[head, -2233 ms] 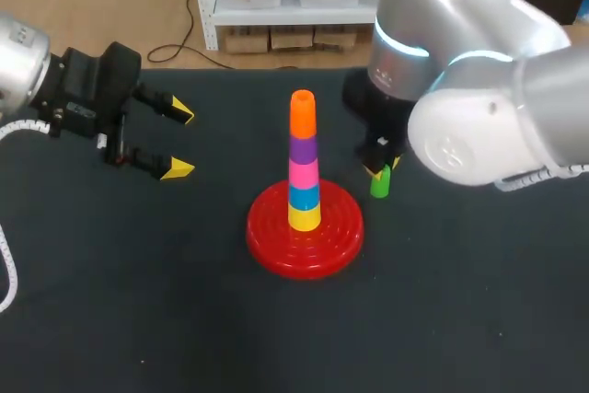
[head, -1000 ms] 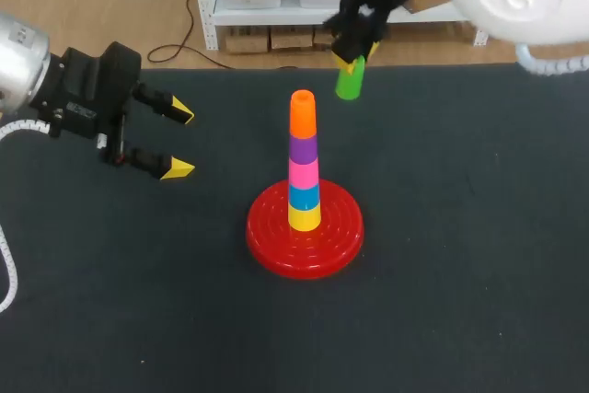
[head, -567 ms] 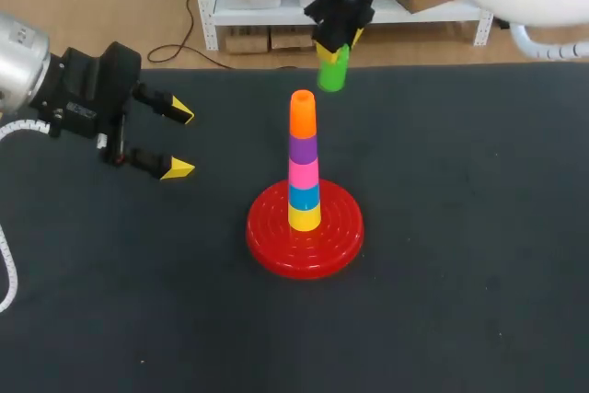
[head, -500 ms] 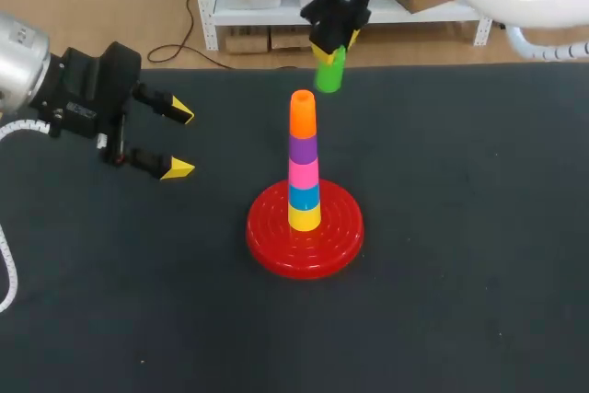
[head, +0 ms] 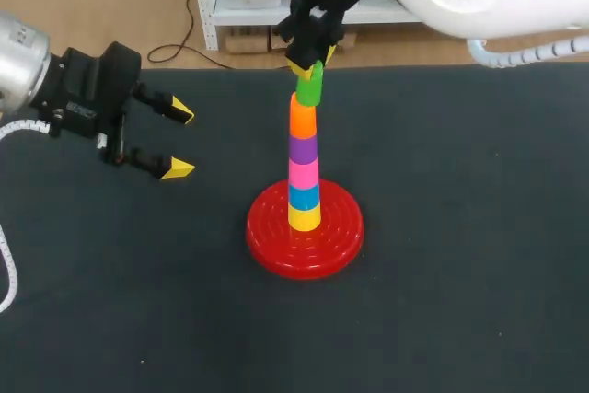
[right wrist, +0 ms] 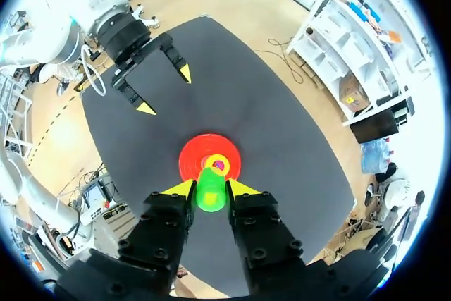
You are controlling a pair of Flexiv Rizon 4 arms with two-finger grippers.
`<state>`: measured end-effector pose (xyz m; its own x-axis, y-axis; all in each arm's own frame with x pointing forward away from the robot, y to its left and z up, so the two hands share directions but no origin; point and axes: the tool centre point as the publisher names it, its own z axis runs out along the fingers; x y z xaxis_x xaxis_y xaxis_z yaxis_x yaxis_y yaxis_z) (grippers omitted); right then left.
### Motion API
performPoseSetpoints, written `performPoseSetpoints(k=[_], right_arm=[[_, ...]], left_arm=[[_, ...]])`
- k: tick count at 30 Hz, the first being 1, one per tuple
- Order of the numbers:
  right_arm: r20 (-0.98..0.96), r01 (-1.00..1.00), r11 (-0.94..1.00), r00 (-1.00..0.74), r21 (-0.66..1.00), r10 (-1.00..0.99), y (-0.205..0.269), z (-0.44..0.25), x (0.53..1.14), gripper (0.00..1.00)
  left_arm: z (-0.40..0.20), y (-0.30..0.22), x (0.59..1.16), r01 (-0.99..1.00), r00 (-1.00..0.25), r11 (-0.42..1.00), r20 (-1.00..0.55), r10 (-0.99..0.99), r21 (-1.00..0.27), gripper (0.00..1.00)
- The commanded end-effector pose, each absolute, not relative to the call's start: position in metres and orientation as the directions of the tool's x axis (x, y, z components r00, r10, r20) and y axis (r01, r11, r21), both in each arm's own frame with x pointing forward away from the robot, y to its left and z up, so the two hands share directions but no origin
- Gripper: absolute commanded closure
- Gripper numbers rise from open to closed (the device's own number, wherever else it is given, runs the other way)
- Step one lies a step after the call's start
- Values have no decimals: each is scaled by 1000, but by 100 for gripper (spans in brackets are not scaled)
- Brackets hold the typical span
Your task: Pick up and stack the cylinders on the red base in this order: pink,purple,orange,green
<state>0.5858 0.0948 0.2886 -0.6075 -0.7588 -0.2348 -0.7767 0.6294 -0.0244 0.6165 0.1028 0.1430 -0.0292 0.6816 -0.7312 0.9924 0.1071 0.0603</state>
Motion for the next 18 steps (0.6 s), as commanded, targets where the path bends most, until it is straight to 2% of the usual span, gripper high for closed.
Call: performPoseSetpoints(k=[1, 18], right_arm=[[-226, -774, 633, -613, -24, -758, 98, 287, 589, 100], [-216, -760, 649, -627, -42, -748, 87, 280, 591, 100]], left_arm=[[142, 103, 617, 993, -26, 105, -734, 679, 62, 0], [142, 103, 617, 993, -26, 105, -734, 679, 62, 0]])
